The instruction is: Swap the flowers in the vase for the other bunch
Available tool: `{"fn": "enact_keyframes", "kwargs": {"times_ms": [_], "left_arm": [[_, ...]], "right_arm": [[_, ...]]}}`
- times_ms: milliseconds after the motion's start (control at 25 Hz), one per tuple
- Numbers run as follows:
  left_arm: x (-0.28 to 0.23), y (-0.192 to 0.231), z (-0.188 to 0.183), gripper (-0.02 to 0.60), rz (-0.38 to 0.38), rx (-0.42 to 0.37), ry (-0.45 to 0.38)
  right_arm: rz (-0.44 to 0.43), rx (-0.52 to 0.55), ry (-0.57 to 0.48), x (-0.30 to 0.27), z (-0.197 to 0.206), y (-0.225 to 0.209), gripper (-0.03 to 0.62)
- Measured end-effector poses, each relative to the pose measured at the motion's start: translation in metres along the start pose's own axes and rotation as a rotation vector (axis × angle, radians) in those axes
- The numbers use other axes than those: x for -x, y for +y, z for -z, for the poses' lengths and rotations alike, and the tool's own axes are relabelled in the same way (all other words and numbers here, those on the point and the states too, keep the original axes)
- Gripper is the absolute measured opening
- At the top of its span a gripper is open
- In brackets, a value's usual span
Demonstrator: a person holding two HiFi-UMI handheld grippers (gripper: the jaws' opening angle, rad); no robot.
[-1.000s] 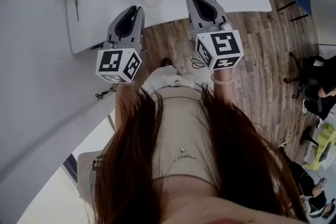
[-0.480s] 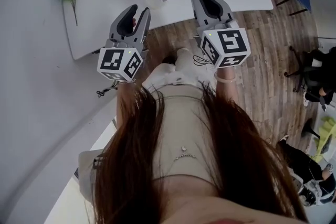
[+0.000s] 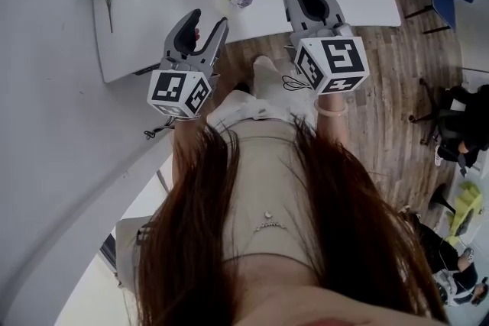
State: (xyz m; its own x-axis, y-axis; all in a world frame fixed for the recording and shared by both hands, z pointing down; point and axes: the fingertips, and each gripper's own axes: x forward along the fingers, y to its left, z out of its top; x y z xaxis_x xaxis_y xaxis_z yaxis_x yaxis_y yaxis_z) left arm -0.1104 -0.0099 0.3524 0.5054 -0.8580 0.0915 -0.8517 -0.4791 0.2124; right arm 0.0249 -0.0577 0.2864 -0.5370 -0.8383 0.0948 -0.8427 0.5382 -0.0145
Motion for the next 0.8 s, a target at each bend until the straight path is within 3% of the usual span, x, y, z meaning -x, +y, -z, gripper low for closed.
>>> {"fn": "enact_keyframes", "kwargs": {"times_ms": [520,800], "left_arm": [[-0.023,0.005,0.009,0.367,-0.066,-0.015,-0.035],[-0.034,0.006,0.012,0.410,-0.078,-0.048,-0.033]], "right_arm": [[-0.077,0.036,0.021,-0.032,-0.002,-0.018,0.028],[-0.099,0.039,0.031,-0.044,0.000,-0.026,0.028]]}}
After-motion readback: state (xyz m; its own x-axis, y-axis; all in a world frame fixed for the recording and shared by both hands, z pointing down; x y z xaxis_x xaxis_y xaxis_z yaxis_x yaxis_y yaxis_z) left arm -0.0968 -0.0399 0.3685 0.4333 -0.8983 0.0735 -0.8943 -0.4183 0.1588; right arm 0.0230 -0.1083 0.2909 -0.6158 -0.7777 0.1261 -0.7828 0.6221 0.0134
